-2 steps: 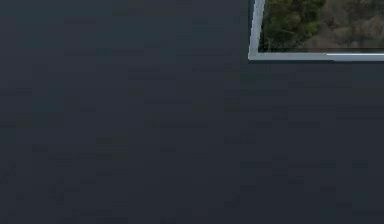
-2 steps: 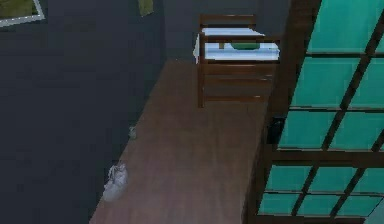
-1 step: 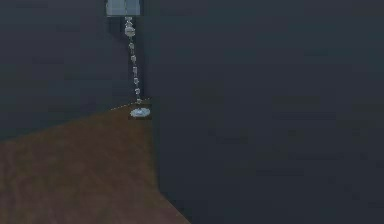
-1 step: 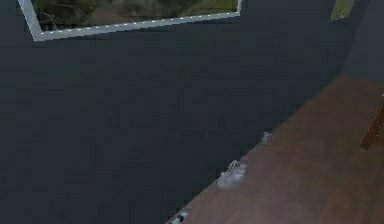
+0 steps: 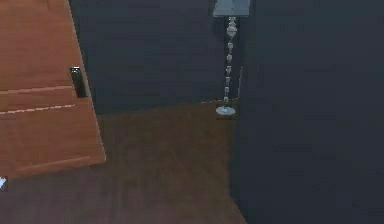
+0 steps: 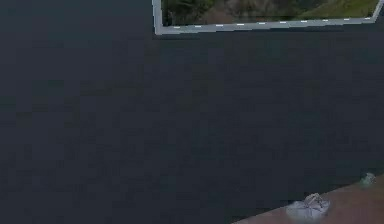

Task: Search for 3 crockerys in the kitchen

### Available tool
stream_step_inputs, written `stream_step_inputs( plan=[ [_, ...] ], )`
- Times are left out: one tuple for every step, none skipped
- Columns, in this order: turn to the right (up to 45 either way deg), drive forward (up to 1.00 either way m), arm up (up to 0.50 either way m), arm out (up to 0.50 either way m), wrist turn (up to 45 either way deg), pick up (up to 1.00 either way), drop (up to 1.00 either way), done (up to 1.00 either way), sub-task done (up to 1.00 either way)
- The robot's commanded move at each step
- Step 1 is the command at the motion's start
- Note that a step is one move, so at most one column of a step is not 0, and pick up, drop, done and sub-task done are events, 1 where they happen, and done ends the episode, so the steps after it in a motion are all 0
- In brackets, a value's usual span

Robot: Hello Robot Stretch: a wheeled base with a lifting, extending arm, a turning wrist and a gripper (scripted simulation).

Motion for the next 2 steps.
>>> stream_step_inputs(
  plan=[
    [0.0,0.60,0.00,0.00,0.0,0.00,0.00,0.00,0.00],
    [-45.0,0.00,0.00,0.00,0.0,0.00,0.00,0.00,0.00]
  ],
)
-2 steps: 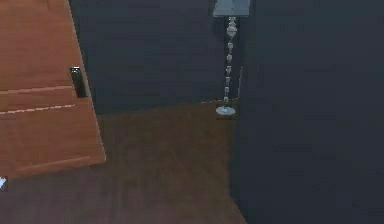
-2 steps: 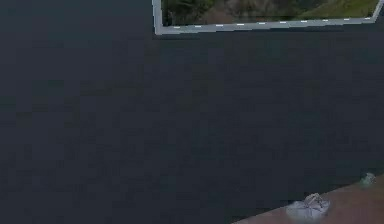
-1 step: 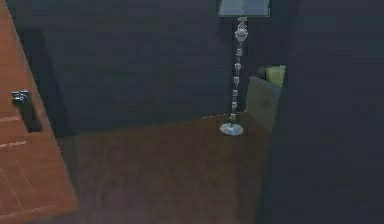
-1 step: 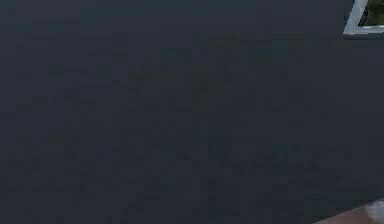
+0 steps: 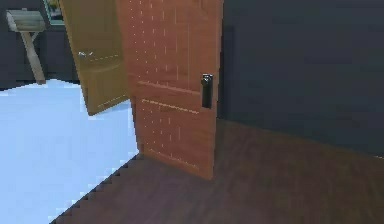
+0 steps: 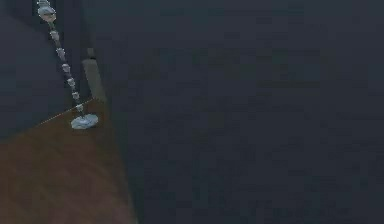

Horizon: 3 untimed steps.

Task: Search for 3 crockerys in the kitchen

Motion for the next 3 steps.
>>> stream_step_inputs(
  plan=[
    [-33.0,0.00,0.00,0.00,0.0,0.00,0.00,0.00,0.00],
    [0.0,0.40,0.00,0.00,0.0,0.00,0.00,0.00,0.00],
    [-30.0,0.00,0.00,0.00,0.0,0.00,0.00,0.00,0.00]
  ],
)
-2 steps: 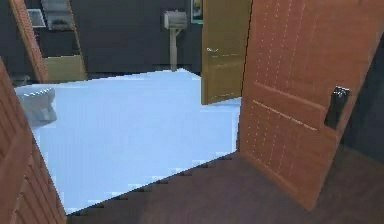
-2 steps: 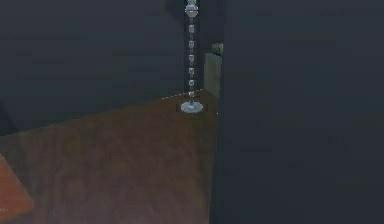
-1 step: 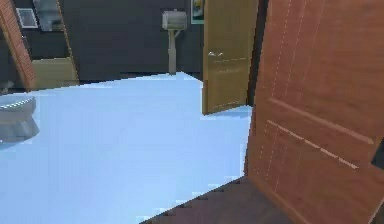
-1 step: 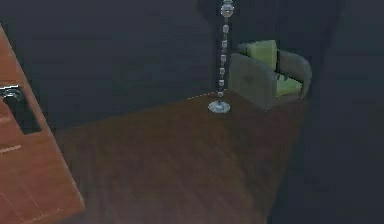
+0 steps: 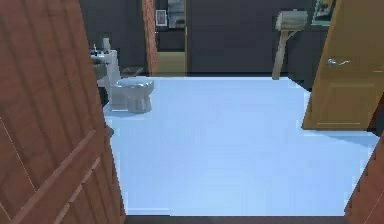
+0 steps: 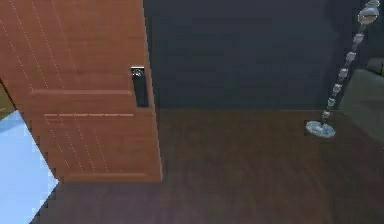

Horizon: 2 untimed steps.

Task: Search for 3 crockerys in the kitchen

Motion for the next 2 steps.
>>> stream_step_inputs(
  plan=[
    [0.0,1.00,0.00,0.00,0.0,0.00,0.00,0.00,0.00],
    [0.0,1.00,0.00,0.00,0.0,0.00,0.00,0.00,0.00]
  ],
)
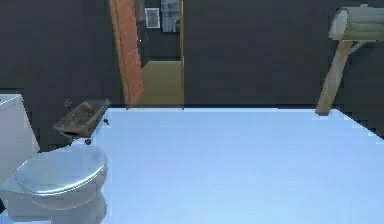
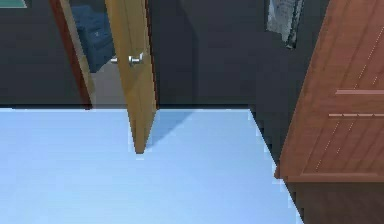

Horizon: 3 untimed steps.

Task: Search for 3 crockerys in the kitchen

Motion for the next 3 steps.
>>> stream_step_inputs(
  plan=[
    [-3.0,0.00,0.00,0.00,0.0,0.00,0.00,0.00,0.00],
    [0.0,1.00,0.00,0.00,0.0,0.00,0.00,0.00,0.00],
    [0.0,0.50,0.00,0.00,0.0,0.00,0.00,0.00,0.00]
  ],
)
